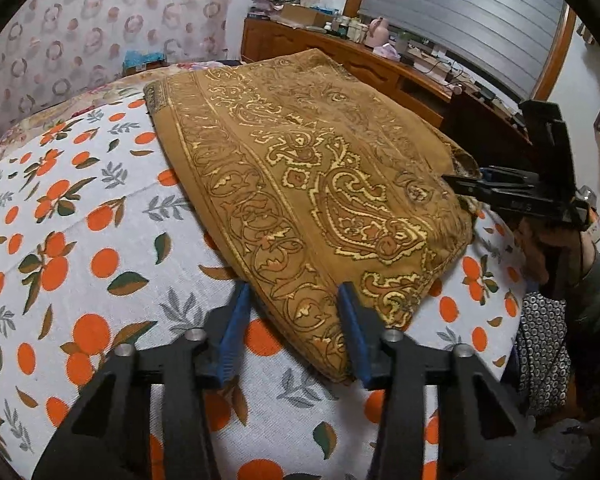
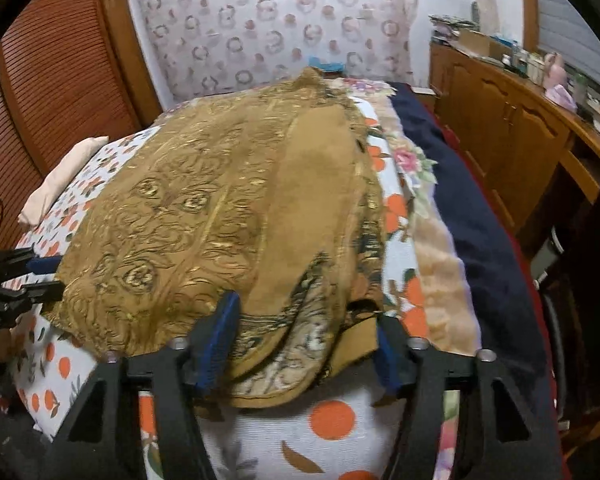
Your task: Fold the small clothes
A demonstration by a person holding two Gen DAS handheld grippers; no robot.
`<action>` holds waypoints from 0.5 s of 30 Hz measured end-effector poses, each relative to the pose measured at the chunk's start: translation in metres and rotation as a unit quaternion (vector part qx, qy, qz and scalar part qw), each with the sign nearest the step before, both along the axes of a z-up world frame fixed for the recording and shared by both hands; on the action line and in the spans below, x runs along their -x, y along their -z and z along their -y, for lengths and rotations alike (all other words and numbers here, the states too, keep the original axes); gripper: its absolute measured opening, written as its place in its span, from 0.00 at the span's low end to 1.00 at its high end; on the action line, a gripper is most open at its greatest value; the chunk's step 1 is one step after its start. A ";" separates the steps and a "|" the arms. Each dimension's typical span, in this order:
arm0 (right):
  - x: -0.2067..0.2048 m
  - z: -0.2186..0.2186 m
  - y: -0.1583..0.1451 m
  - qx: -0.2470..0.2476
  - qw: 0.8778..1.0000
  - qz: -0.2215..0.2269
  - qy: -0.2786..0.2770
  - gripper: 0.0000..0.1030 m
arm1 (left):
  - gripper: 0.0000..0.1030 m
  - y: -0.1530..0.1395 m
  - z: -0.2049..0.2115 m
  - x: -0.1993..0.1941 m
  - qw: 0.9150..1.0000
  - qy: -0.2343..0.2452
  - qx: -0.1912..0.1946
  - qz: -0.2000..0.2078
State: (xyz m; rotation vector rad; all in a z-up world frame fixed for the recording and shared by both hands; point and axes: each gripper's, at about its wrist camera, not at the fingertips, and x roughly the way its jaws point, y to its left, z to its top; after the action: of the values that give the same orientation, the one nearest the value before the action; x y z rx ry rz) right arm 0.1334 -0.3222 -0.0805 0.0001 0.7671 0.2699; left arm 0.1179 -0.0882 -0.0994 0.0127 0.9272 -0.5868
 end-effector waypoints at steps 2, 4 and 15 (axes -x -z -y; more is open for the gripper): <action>0.000 0.003 -0.001 -0.008 1.000 0.001 -0.003 0.27 | 0.07 0.000 -0.001 -0.001 1.000 0.008 0.010 -0.005; -0.001 0.009 -0.001 -0.033 0.999 0.003 -0.005 0.14 | 0.04 -0.007 0.001 -0.002 1.000 0.018 0.012 0.004; -0.004 0.037 -0.069 -0.135 0.987 0.085 -0.034 0.07 | 0.03 -0.093 -0.017 -0.053 0.994 -0.002 0.086 0.068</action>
State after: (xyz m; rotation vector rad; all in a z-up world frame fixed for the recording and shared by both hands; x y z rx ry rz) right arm 0.1373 -0.3595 -0.0113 0.2044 0.5577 0.4316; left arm 0.1712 -0.0712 -0.0063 -0.1023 0.7422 -0.6521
